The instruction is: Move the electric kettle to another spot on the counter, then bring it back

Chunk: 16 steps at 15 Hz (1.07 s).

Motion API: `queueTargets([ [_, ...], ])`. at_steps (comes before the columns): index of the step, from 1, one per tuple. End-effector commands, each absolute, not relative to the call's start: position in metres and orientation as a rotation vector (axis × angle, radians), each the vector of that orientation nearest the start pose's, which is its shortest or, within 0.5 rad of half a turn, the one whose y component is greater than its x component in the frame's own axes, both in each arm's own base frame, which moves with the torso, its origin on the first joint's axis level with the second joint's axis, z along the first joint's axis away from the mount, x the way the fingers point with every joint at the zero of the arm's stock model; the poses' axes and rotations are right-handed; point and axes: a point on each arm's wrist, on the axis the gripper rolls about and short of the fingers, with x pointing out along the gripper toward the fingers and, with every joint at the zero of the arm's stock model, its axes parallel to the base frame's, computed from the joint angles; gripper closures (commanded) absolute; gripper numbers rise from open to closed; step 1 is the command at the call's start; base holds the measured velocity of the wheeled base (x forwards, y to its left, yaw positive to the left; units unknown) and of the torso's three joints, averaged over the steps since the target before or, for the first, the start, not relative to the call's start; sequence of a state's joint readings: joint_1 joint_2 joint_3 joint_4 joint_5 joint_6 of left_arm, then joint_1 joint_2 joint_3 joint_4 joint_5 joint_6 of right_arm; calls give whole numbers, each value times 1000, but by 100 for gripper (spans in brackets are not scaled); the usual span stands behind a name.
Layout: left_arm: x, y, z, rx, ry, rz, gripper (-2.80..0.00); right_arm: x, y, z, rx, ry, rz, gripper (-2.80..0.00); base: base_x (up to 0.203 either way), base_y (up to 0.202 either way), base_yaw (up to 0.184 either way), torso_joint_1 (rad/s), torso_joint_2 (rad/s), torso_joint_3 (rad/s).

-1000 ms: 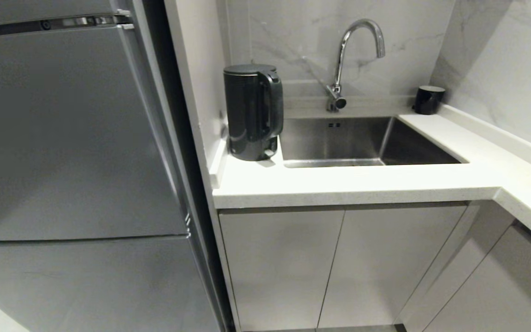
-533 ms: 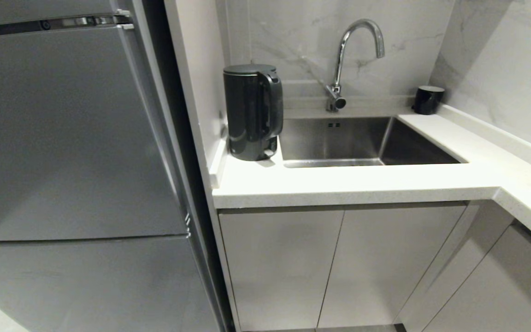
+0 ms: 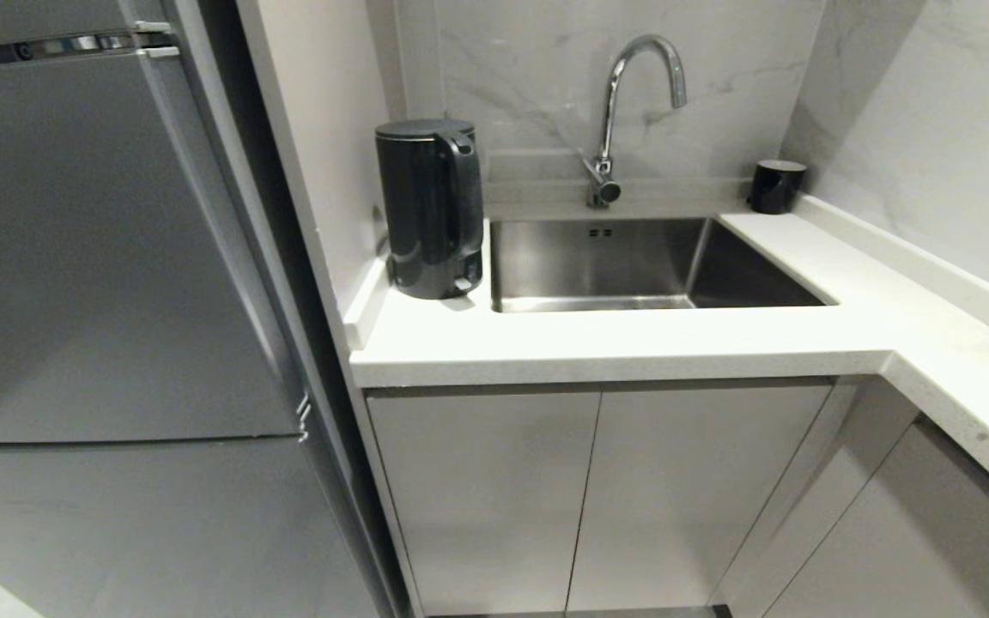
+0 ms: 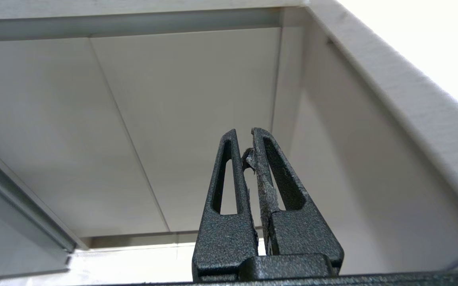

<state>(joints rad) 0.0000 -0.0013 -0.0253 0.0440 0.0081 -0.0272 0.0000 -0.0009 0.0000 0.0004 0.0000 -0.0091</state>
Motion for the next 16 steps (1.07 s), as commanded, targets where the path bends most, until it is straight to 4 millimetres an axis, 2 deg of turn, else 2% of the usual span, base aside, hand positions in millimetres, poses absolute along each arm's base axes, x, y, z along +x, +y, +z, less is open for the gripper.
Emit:
queueTargets([
  [1,-25,0,78,-28,19,8,0,-23,0,75,-9,0,0,0,0,-173,1,-2,2,-2],
  [3,-25,0,78,-29,17,7,0,-23,0,75,-9,0,0,0,0,-91,3,1,-3,4],
  [10,-25,0,78,-30,19,7,0,-23,0,75,-9,0,0,0,0,0,0,0,0,0],
  [16,-25,0,78,-31,18,8,0,-23,0,75,-9,0,0,0,172,0,0,3,4,3],
])
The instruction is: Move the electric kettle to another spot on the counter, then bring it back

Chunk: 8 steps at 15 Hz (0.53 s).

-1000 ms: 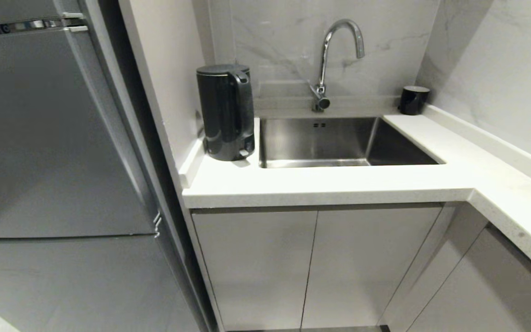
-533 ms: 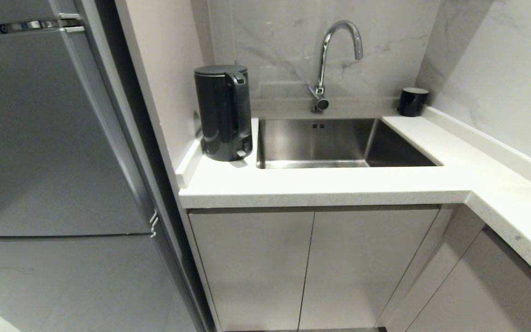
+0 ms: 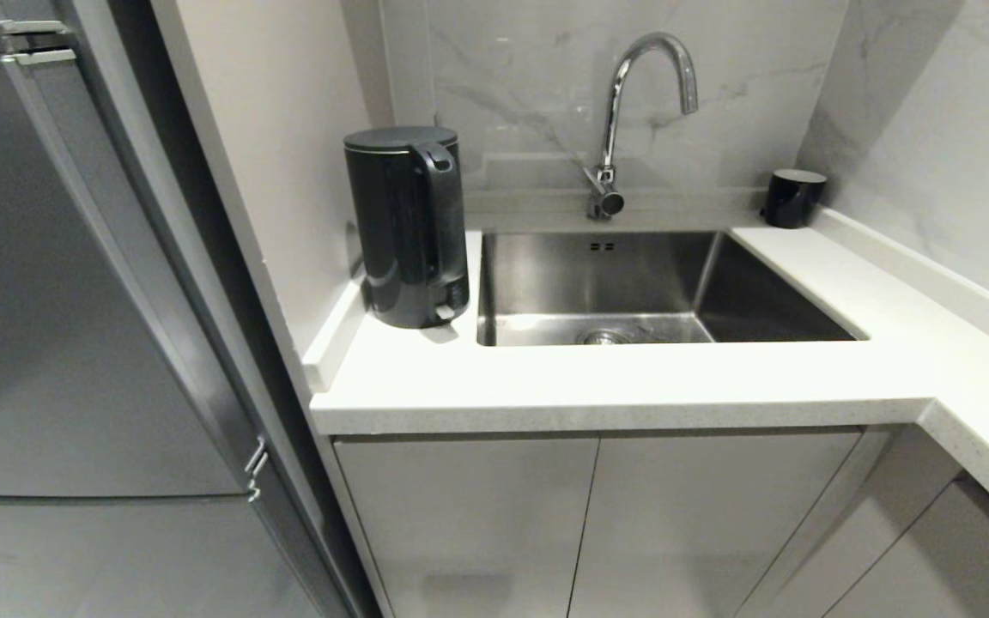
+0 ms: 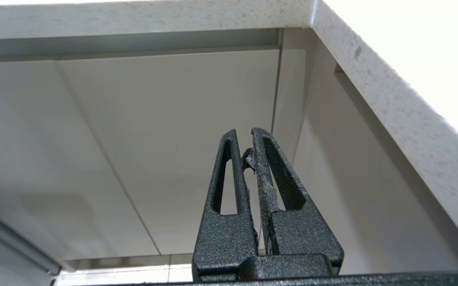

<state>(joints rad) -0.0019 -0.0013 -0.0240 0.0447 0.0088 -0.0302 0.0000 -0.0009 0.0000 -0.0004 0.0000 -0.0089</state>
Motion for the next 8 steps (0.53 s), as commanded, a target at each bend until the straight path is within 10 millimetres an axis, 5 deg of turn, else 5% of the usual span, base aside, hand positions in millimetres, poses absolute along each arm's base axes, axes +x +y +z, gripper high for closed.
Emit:
queueTargets([
  [1,-25,0,78,-31,18,8,0,-23,0,75,-9,0,0,0,95,0,3,20,0,-6],
  [8,-25,0,78,-32,18,6,0,-23,0,75,-11,0,0,0,0,0,0,0,0,0],
])
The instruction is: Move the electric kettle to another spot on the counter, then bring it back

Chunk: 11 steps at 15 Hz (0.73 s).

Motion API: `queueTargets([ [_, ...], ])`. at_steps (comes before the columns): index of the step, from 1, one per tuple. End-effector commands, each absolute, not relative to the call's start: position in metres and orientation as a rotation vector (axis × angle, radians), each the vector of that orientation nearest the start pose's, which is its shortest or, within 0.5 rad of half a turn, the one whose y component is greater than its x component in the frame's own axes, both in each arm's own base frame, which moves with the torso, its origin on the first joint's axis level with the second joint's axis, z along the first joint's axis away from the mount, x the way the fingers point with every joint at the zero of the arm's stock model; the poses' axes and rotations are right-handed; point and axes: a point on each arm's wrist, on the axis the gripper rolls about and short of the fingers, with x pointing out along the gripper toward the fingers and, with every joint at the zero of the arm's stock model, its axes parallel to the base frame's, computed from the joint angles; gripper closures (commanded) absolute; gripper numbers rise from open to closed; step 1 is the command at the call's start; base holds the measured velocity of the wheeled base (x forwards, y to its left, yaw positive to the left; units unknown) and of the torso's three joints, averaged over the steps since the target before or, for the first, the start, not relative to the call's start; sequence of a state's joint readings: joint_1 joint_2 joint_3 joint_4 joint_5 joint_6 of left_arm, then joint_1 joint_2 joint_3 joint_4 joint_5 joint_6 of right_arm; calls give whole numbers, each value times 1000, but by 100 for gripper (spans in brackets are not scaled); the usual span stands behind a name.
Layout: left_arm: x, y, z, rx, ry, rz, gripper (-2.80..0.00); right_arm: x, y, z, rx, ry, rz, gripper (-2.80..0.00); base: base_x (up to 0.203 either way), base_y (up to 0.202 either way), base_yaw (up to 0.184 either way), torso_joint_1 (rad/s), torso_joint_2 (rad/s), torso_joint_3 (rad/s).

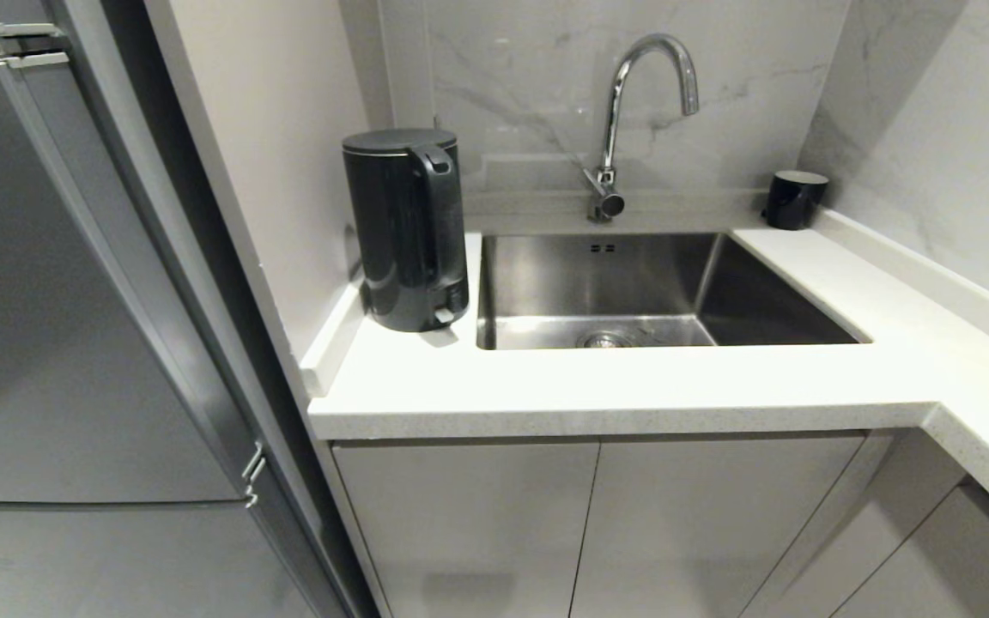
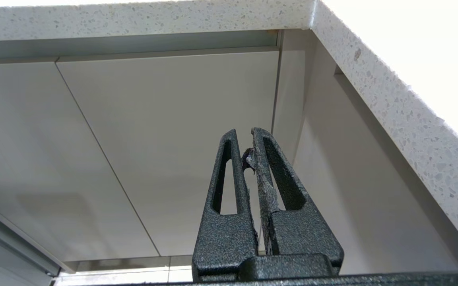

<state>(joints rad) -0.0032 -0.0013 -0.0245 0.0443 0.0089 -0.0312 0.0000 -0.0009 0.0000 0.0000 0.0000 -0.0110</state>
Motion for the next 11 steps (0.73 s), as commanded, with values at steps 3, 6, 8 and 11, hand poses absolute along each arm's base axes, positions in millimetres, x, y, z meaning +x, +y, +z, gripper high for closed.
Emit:
queueTargets([
  [3,-25,0,78,-32,19,6,0,-23,0,75,-12,0,0,0,0,0,0,0,0,0],
  [6,-25,0,78,-32,19,6,0,-23,0,75,-11,0,2,0,0,0,0,0,0,0],
  [8,-25,0,78,-32,20,6,0,-23,0,75,-10,0,0,0,0,0,0,0,0,0],
  [11,-25,0,78,-34,20,6,0,-23,0,75,-11,0,0,0,0,0,0,0,0,0],
])
